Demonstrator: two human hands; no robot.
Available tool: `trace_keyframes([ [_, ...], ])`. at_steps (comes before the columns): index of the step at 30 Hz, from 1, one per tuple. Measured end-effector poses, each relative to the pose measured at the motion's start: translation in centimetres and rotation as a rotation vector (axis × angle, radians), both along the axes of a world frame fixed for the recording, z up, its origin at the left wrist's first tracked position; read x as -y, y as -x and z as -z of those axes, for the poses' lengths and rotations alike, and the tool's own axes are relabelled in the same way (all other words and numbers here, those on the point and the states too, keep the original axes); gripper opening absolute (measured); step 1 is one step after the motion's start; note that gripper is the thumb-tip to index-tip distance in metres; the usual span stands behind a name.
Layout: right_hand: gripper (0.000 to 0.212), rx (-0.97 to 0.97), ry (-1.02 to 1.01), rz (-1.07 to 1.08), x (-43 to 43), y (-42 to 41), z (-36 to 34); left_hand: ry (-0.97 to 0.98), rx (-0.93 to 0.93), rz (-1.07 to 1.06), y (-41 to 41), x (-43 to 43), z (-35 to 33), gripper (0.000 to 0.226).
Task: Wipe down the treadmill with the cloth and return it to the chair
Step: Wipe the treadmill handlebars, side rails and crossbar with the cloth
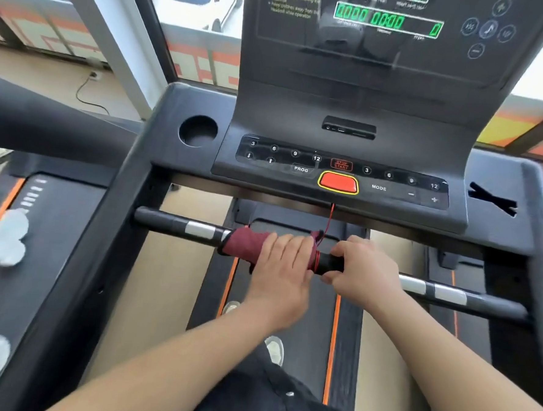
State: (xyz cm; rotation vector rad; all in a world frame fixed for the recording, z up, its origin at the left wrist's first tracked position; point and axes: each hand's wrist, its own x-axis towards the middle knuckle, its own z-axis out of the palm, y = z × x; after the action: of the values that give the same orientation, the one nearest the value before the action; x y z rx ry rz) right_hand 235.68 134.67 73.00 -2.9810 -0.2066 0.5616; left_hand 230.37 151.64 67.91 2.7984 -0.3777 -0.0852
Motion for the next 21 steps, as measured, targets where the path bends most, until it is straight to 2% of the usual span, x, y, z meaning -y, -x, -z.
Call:
trace_keyframes([
  [2,0.037,0.000,0.003,-0.008,0.0,0.0,0.0,-0.059,0.064,0.163,-0.8,-2.3,0.6,0.064],
  [4,0.038,-0.006,0.005,-0.009,0.0,0.0,0.1,-0.163,-0.001,0.350,-3.2,-4.5,-0.3,0.057],
  [5,0.037,-0.009,0.006,-0.007,0.0,0.0,0.0,-0.228,-0.045,0.378,-4.4,-4.9,-1.2,0.049],
  [7,0.036,-0.012,0.007,-0.006,0.0,-0.1,0.0,-0.280,-0.158,0.275,-6.6,-4.1,-2.5,0.037],
  [10,0.035,-0.008,0.003,-0.003,-0.1,-0.1,0.0,-0.295,-0.327,0.115,-8.9,-1.6,-3.3,0.037],
  [12,0.034,-0.003,0.000,0.005,-0.1,0.0,-0.1,-0.267,-0.251,0.073,-7.9,-0.4,-2.8,0.036],
  [14,0.034,-0.006,-0.009,0.008,0.0,0.1,-0.1,-0.137,-0.093,0.041,-4.4,-0.1,-2.1,0.030],
  [15,0.033,-0.007,-0.013,0.010,0.0,0.1,-0.2,-0.106,-0.052,0.060,-2.4,-0.2,-1.5,0.031],
  [16,0.033,-0.005,-0.015,0.009,-0.1,0.1,-0.2,-0.097,-0.013,0.073,-0.6,-0.3,-0.8,0.041],
  [18,0.033,-0.006,-0.014,0.001,-0.1,0.1,-0.4,-0.145,-0.016,0.075,0.6,-0.7,0.1,0.058],
  [21,0.033,-0.014,-0.011,-0.002,0.0,0.1,-0.5,-0.232,-0.071,0.125,-2.7,-0.4,-1.1,0.044],
])
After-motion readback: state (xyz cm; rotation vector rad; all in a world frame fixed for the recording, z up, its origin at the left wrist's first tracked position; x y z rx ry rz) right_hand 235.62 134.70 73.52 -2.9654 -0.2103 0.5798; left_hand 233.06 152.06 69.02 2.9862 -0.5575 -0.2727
